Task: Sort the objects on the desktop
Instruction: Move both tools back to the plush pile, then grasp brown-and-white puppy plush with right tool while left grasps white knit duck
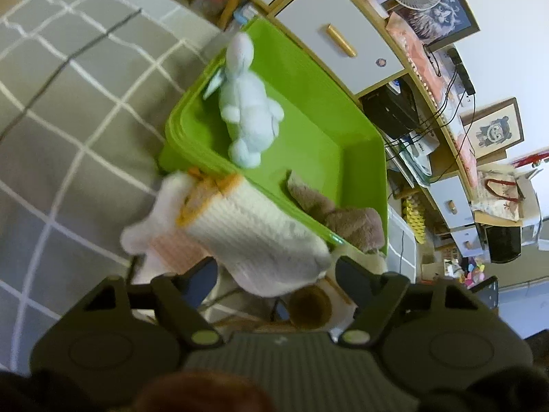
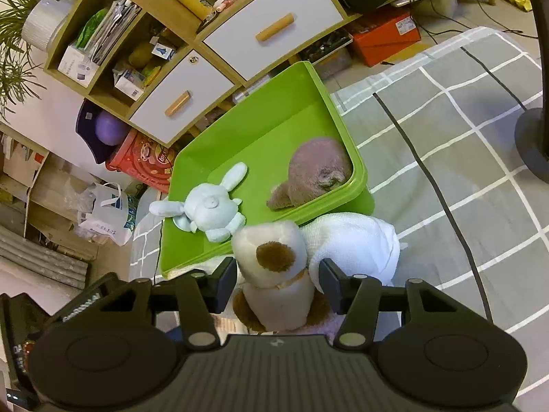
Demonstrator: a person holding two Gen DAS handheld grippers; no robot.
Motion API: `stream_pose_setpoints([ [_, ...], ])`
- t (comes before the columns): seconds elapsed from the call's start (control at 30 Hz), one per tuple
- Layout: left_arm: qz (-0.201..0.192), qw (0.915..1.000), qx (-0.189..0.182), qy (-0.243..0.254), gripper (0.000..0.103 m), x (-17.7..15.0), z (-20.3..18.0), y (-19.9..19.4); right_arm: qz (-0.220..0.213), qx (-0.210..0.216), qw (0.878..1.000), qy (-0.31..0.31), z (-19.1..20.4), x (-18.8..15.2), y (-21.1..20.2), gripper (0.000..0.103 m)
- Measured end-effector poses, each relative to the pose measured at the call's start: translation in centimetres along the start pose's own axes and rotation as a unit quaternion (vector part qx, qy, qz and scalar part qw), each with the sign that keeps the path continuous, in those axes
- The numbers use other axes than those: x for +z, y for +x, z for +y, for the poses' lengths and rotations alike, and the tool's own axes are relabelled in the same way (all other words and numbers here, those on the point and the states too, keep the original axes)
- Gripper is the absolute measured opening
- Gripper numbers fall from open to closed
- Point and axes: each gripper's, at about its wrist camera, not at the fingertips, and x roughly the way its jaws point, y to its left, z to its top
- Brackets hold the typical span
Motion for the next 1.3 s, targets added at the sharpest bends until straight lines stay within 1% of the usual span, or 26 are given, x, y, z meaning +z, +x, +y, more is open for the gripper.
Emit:
stream_pose_setpoints([
  [0.1, 0.001, 0.9999, 0.0, -0.01, 0.075, -0.2, 0.2, 0.7, -0.001, -0.003, 1.0, -0.004, 0.2, -0.1, 0.0, 0.055],
  [0.17, -0.002, 0.9999, 0.001, -0.015, 0.069, -0.3, 0.1, 0.9, -0.001, -0.004, 1.0, -0.003, 0.2, -0.1, 0.0, 0.055],
  [0.37, -0.013, 0.9998, 0.008, -0.012, 0.061, -0.6, -0.1, 0.8, -0.007, -0.003, 1.0, -0.002, 0.2, 0.0, -0.3, 0.055],
  [0.6, -0.016, 0.9997, 0.005, -0.016, 0.061, -0.6, 0.0, 0.8, -0.01, -0.01, 1.0, -0.017, 0.6, 0.1, 0.1, 0.055],
  [0.7, -0.017, 0.9996, 0.004, -0.02, 0.063, -0.7, 0.2, 0.7, -0.014, -0.015, 0.999, -0.027, 0.9, 0.1, 0.2, 0.055],
  [0.73, -0.017, 0.9996, 0.003, -0.022, 0.064, -0.7, 0.3, 0.7, -0.014, -0.017, 0.999, -0.03, 1.1, 0.0, 0.3, 0.054],
  [0.83, -0.019, 0.9996, 0.005, -0.022, 0.063, -0.7, 0.2, 0.7, -0.018, -0.029, 0.998, -0.044, 1.3, -0.1, 0.2, 0.044],
  [0.9, -0.022, 0.9996, 0.008, -0.018, 0.057, -0.8, 0.0, 0.6, -0.02, -0.026, 0.998, -0.05, 1.4, -0.1, 0.0, 0.036],
  [0.93, -0.024, 0.9995, 0.01, -0.015, 0.053, -0.9, -0.1, 0.6, -0.021, -0.023, 0.998, -0.052, 1.5, -0.1, -0.1, 0.034],
  [1.07, -0.023, 0.9996, 0.014, -0.01, 0.039, -1.0, -0.1, 0.2, -0.021, -0.023, 0.998, -0.056, 1.5, -0.2, -0.4, 0.032],
  [1.2, -0.019, 0.9996, 0.018, 0.009, 0.03, -1.2, -0.3, -0.3, -0.024, -0.021, 0.998, -0.056, 1.6, -0.2, -0.9, 0.031],
  [1.23, -0.017, 0.9996, 0.018, 0.012, 0.025, -1.2, -0.4, -0.4, -0.027, -0.018, 0.998, -0.056, 1.6, -0.2, -1.2, 0.031],
  [1.3, -0.013, 0.9996, 0.011, 0.021, 0.011, -1.2, -0.5, -0.7, -0.031, -0.013, 0.998, -0.056, 1.8, -0.2, -1.7, 0.031],
])
